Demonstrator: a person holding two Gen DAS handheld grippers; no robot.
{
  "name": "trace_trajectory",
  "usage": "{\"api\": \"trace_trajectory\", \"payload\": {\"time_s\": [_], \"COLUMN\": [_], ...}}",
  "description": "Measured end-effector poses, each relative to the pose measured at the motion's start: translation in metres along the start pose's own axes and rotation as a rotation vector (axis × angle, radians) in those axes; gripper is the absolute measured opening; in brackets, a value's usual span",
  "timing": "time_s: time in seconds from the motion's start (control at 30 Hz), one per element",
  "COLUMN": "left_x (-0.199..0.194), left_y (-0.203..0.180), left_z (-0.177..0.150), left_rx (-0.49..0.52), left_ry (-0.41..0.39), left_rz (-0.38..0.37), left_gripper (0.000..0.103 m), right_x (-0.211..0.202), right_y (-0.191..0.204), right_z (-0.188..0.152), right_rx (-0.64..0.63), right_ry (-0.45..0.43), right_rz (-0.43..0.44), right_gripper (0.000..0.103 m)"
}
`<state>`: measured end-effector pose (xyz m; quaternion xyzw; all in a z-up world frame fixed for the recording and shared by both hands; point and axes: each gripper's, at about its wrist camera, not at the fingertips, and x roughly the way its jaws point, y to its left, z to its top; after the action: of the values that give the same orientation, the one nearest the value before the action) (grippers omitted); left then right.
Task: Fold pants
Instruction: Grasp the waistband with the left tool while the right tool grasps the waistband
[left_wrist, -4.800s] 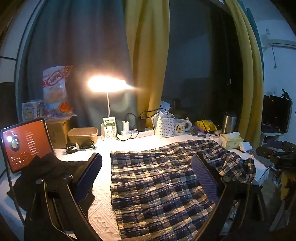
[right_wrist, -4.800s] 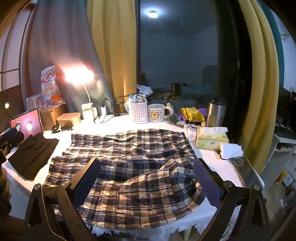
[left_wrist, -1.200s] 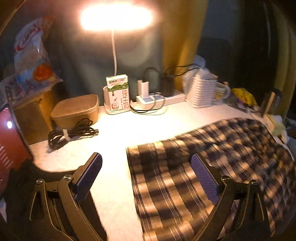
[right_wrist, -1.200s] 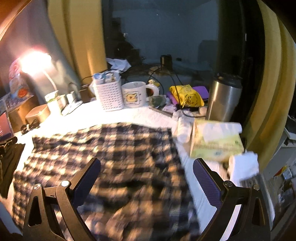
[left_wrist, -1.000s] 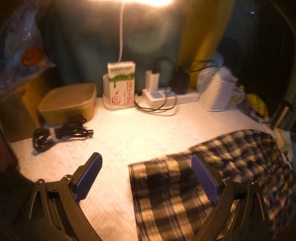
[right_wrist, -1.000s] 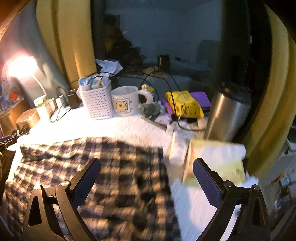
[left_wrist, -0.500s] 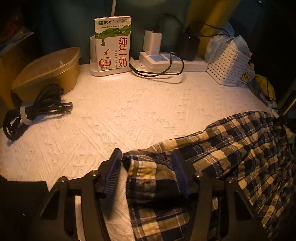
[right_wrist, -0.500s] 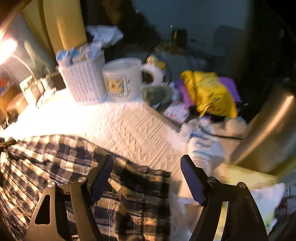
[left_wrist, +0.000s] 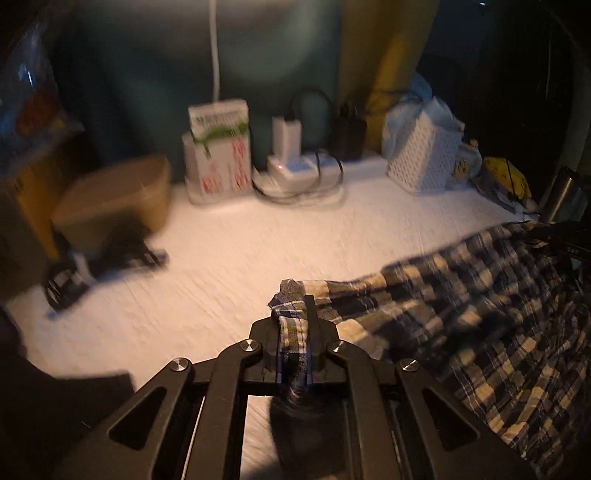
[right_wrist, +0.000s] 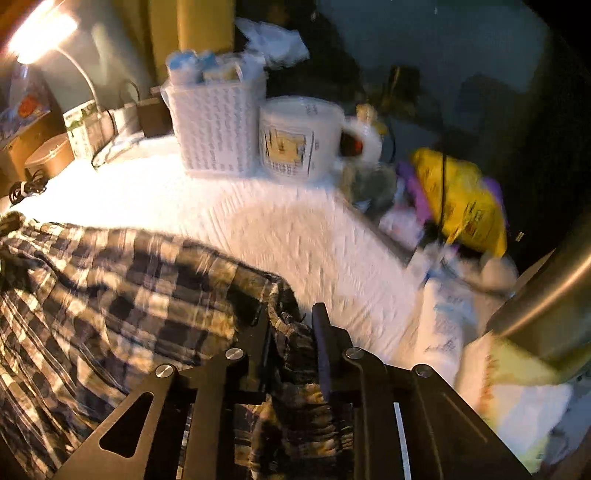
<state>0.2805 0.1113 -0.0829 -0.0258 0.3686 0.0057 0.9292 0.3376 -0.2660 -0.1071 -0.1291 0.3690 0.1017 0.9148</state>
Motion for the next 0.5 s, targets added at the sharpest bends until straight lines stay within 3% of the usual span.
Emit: {"api": "trace_trajectory", "payload": {"time_s": [0.2, 0.5], "left_x": [-0.003, -0.003], "left_y": [0.016, 0.040], "left_z": [0.043, 0.106], "left_rx": [0.022, 0.047], "left_ry": [-0.124, -0.261], "left_rz": [0.070, 0.144], "left_gripper": [0.006, 0.006], "right_x": [-0.048, -0.050], "right_y": [0.012, 0.017], "right_z": [0.030, 0.082], "right_rx": [0.008, 0.055], "right_ry": [-0.180, -0.282], "right_rz": [-0.074, -0.111], "right_gripper": [0.018, 0.017]}}
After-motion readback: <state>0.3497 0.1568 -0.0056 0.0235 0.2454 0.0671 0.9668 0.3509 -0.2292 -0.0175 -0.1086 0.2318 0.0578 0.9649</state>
